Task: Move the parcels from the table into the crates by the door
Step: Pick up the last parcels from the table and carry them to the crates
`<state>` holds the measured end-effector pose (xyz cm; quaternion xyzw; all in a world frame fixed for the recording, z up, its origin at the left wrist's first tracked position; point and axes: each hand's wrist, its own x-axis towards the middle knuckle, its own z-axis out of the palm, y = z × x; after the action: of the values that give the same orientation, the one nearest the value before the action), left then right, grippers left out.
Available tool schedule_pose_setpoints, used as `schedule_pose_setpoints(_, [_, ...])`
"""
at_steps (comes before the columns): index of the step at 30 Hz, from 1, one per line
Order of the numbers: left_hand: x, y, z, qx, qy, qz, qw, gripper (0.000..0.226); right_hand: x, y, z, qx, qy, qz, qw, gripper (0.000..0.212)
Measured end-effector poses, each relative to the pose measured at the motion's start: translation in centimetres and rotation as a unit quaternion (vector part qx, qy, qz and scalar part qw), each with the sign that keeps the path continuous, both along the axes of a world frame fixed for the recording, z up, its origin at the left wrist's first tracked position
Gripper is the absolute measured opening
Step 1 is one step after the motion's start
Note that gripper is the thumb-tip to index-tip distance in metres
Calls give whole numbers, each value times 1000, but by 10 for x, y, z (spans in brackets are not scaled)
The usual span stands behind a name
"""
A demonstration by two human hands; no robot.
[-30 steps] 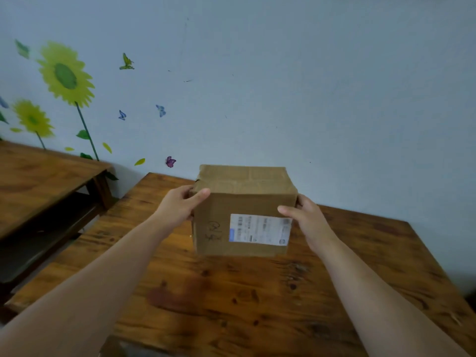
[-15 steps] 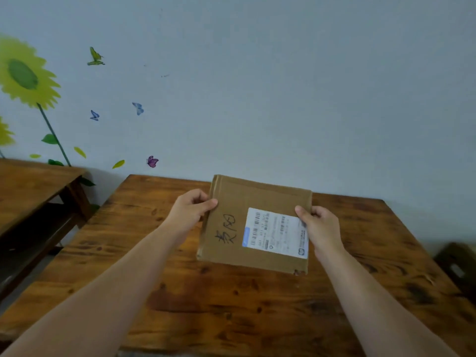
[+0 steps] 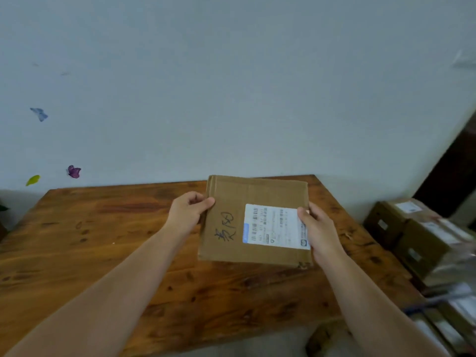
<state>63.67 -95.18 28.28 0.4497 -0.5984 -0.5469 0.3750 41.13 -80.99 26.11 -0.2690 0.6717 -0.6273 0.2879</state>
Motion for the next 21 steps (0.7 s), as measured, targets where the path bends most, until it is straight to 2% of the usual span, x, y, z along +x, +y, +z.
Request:
schedule_pose_setpoints(4, [-71, 53, -3, -10, -15, -12, 1000, 13, -63, 54, -3, -1, -13, -6, 1000, 25])
schedule_pose_setpoints(10, [-164, 122, -10, 8, 12, -1, 1000, 18, -156, 132, -13, 41, -52, -25, 997, 22])
schedule_pose_setpoints(14, [-215, 154, -19, 23, 6, -25, 999, 23, -203, 171, -18, 64, -34, -34, 997, 24])
schedule_pose_setpoints(16, [-241, 162, -24, 35, 11, -52, 998, 20, -227, 181, -21, 63, -33, -45, 996, 25])
schedule_pose_setpoints(18, [-267, 164, -30, 64, 26, -88, 994, 6, -249, 186, -24, 65, -29, -56, 996, 24])
schedule_pose_setpoints(21, [-307, 161, -36, 115, 50, -128, 984, 23, -283, 186, -30, 70, -22, -67, 995, 22])
